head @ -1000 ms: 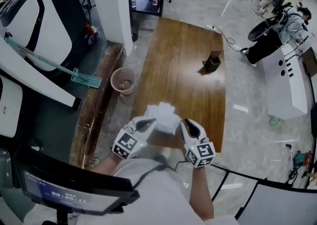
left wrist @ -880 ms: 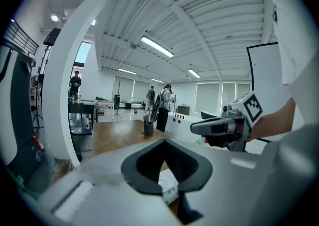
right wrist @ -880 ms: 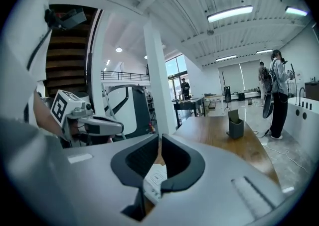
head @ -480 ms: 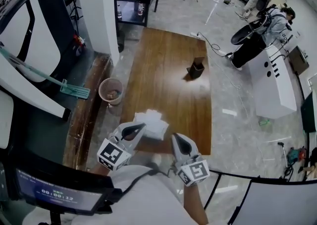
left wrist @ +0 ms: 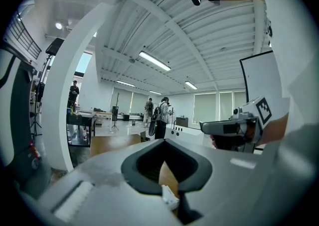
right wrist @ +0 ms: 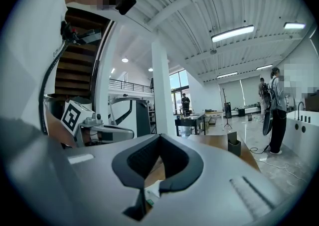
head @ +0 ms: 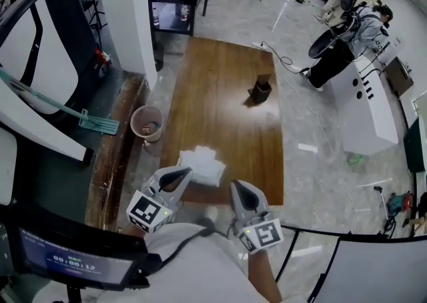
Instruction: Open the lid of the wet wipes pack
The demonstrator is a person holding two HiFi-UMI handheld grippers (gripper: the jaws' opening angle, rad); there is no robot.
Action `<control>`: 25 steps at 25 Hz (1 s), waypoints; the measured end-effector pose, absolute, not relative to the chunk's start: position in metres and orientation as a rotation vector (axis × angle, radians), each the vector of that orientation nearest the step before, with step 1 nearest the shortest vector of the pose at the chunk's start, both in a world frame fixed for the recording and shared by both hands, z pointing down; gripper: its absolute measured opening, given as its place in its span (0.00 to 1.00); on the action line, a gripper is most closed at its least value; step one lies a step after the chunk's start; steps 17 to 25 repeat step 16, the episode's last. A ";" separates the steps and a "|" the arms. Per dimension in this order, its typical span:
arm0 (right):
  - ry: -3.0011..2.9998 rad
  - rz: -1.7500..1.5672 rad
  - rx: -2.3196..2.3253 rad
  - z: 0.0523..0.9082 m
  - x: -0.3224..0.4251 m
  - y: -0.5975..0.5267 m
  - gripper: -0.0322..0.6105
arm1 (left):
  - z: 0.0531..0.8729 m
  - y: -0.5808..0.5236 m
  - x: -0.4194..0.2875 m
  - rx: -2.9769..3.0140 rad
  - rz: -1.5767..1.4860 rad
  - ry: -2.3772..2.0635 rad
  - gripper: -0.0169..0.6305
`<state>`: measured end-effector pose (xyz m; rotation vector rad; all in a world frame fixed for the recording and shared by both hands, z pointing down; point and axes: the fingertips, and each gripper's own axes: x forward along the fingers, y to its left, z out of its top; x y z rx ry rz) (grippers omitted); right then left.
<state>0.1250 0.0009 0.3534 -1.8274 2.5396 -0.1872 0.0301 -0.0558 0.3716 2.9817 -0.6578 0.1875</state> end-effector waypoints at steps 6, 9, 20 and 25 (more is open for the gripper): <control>2.545 -0.188 -1.845 0.356 0.125 0.002 0.06 | 0.373 -0.057 0.029 2.980 0.191 -0.660 0.03; 2.551 -0.190 -1.853 0.358 0.124 0.003 0.06 | 0.375 -0.056 0.029 2.977 0.189 -0.655 0.03; 2.549 -0.196 -1.863 0.358 0.129 0.000 0.06 | 0.377 -0.057 0.029 2.976 0.201 -0.663 0.03; 2.549 -0.196 -1.863 0.358 0.129 0.000 0.06 | 0.377 -0.057 0.029 2.976 0.201 -0.663 0.03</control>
